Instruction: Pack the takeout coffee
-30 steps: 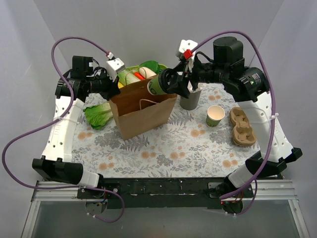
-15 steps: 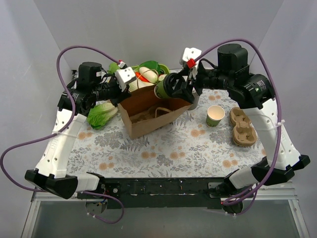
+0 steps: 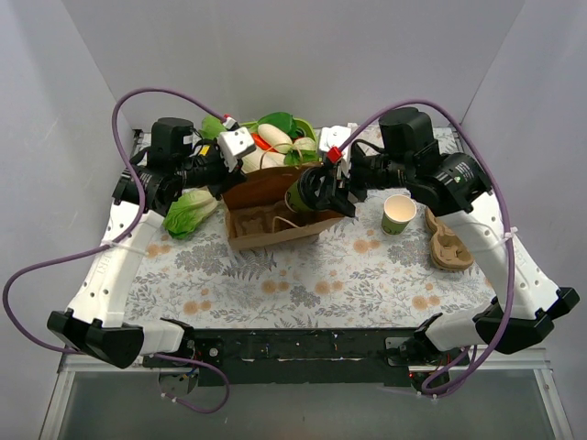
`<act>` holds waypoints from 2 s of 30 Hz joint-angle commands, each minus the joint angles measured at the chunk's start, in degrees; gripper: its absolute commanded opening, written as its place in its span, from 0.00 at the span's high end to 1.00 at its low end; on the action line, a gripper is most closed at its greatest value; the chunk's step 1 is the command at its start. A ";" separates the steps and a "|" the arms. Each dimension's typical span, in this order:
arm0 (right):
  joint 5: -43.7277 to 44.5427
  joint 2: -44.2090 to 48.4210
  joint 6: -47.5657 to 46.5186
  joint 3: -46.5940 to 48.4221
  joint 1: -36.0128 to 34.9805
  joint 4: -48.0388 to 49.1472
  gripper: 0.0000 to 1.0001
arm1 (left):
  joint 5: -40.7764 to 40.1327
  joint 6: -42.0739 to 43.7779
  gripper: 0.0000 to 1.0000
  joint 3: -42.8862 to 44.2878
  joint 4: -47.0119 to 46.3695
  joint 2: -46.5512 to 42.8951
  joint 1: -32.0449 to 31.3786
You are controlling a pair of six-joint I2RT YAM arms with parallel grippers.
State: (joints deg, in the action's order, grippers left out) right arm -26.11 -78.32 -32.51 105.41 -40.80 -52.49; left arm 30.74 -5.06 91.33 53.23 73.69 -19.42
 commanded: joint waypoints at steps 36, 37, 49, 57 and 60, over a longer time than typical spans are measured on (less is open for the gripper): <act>22.85 7.92 -23.64 -21.81 -21.17 -1.92 0.99 | 5.86 -16.20 0.13 -4.41 -8.04 -17.53 -0.88; 23.38 8.45 -24.52 -22.43 -21.34 -1.91 0.99 | 3.38 -17.17 0.12 -4.49 -8.84 -17.53 -0.80; 23.47 7.75 -29.63 -24.37 -22.57 7.03 0.99 | -12.73 -28.68 0.06 -12.58 -15.27 -12.70 3.24; 22.32 4.67 -26.82 -22.60 -22.57 13.02 0.99 | -5.17 -29.83 0.10 -12.93 -14.13 -4.80 11.07; 24.16 7.12 -25.76 -25.58 -22.57 18.88 0.99 | -3.68 -30.89 0.10 -12.93 -13.60 -3.74 11.33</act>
State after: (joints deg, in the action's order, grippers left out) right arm -3.36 -74.46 -58.50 80.68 -63.09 -42.89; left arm 23.22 -34.44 78.35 38.76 70.24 -8.29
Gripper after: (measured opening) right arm 0.827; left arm 0.900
